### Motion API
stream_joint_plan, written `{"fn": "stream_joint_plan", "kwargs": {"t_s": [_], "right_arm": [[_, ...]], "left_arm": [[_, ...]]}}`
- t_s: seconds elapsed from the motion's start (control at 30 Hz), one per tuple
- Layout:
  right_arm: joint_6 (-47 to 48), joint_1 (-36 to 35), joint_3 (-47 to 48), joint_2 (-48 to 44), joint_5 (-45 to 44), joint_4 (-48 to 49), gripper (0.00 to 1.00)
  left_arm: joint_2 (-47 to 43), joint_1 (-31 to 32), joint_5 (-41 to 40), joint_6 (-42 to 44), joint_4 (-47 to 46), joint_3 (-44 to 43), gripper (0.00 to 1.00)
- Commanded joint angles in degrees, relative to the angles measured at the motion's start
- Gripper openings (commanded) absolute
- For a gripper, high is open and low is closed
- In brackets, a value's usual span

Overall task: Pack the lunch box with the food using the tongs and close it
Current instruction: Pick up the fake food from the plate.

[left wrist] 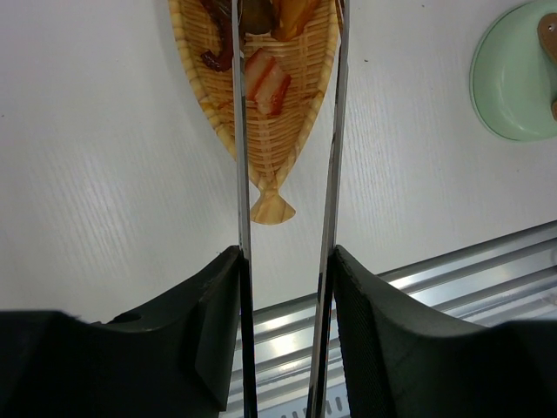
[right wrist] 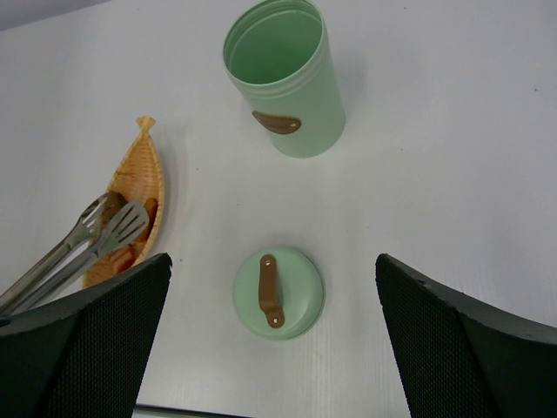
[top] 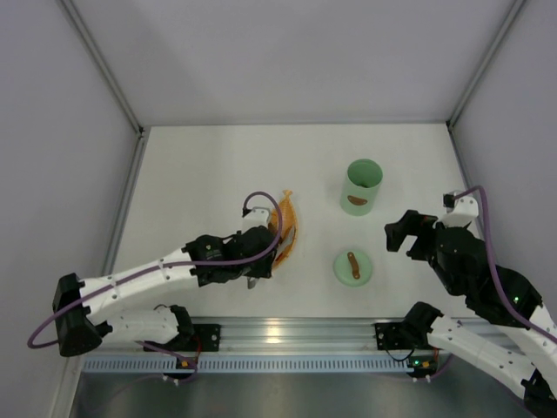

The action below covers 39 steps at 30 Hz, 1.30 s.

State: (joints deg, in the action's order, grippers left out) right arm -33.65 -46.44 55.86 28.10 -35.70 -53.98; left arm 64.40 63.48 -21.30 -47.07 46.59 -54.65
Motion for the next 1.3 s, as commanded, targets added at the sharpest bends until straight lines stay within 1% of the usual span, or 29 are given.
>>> {"fn": "stream_joint_plan", "kwargs": {"t_s": [0.0, 0.67, 0.8, 0.93, 1.13, 1.27], "right_arm": [[-0.36, -0.59, -0.48, -0.85, 0.19, 1.77, 0.99], [0.34, -0.67, -0.22, 0.03, -0.07, 2.03, 1.0], [0.43, -0.59, -0.04, 0.11, -0.07, 2.03, 1.0], [0.43, -0.59, 0.22, 0.2, 0.02, 2.03, 0.99], [0.34, -0.59, 0.04, 0.2, 0.02, 2.21, 1.0], [0.25, -0.59, -0.04, -0.15, 0.02, 2.12, 0.99]], "left_arm": [[1.16, 0.24, -0.58, -0.22, -3.35, 0.07, 0.49], [5.03, 0.24, -2.52, 0.66, -5.37, -0.19, 0.49], [5.03, 0.24, -2.69, 0.66, -5.1, -0.45, 0.47], [5.03, 0.24, -3.13, 0.66, -4.14, -1.16, 0.42], [5.29, 0.24, -3.75, 0.84, -3.26, -2.04, 0.41], [5.82, 0.24, -3.84, 0.66, -3.17, -2.12, 0.38]]}}
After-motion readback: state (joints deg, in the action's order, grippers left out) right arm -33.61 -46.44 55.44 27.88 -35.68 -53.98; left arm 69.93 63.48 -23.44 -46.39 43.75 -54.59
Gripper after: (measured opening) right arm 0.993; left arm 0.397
